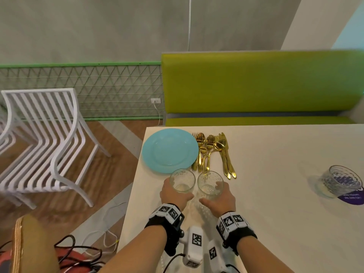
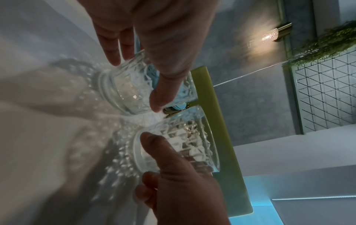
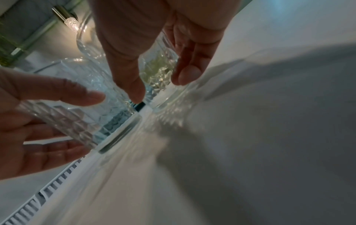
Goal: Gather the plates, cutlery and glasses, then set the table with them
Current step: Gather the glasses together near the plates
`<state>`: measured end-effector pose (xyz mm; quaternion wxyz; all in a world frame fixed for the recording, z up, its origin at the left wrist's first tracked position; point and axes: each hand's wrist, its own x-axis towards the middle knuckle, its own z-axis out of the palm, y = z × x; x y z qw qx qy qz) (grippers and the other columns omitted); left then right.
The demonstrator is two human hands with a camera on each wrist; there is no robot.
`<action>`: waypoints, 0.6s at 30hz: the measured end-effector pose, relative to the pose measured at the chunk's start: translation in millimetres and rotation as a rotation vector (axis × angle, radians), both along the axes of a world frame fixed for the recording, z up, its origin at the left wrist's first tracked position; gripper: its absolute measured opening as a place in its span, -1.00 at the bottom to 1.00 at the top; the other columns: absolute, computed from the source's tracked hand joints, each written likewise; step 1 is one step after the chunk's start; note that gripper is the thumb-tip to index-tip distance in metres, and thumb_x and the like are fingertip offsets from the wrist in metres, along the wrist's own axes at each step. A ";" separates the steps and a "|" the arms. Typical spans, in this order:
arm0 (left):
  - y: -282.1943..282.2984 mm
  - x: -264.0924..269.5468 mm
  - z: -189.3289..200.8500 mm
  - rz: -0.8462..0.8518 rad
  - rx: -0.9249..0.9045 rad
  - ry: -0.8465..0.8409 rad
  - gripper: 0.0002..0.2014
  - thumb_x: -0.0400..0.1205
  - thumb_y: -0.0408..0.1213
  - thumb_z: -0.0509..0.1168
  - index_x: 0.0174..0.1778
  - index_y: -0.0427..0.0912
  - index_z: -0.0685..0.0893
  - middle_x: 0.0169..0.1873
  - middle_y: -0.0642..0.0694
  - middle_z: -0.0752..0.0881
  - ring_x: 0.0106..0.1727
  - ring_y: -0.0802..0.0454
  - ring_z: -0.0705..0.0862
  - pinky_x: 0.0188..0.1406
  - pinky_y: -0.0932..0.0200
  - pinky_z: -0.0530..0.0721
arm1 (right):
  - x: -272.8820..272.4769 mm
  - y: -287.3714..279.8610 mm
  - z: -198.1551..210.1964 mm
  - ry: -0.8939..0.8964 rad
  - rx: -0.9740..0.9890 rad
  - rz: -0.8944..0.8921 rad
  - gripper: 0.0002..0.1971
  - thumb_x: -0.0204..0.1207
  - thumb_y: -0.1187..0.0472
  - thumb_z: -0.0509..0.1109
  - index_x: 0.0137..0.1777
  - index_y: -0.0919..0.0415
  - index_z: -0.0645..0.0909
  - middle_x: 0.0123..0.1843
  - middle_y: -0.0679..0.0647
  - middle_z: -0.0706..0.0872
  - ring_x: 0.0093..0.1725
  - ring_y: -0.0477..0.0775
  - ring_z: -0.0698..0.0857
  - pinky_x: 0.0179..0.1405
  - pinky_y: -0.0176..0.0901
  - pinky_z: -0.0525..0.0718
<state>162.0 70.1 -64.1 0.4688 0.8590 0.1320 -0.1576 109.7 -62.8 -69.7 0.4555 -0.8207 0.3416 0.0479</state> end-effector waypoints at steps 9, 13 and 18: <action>3.1 4.4 1.9 -0.001 0.026 0.076 -0.12 0.24 -0.26 0.62 0.46 -0.20 0.35 0.36 -0.16 0.57 0.40 -0.15 0.53 0.33 0.10 0.50 | 10.6 -0.6 2.8 0.056 0.027 0.001 -0.20 0.28 0.17 0.62 0.47 0.17 0.28 0.38 0.17 0.58 0.37 0.20 0.57 0.23 -0.16 0.55; 4.1 1.5 10.1 -0.014 0.071 0.136 -0.01 0.18 -0.16 0.65 0.50 -0.24 0.30 0.41 -0.20 0.50 0.41 -0.17 0.52 0.37 0.00 0.55 | 5.2 -1.5 1.8 0.087 0.035 0.005 -0.15 0.29 0.23 0.61 0.52 0.19 0.23 0.44 0.19 0.54 0.41 0.23 0.54 0.22 -0.16 0.54; 1.0 -11.2 35.0 0.013 0.097 0.145 0.05 0.29 -0.16 0.61 0.57 -0.29 0.11 0.50 -0.28 0.32 0.53 -0.22 0.33 0.45 -0.04 0.41 | -16.9 -10.0 3.8 0.115 0.032 -0.045 -0.03 0.27 0.31 0.61 0.61 0.16 0.11 0.54 0.23 0.43 0.49 0.22 0.46 0.40 -0.07 0.48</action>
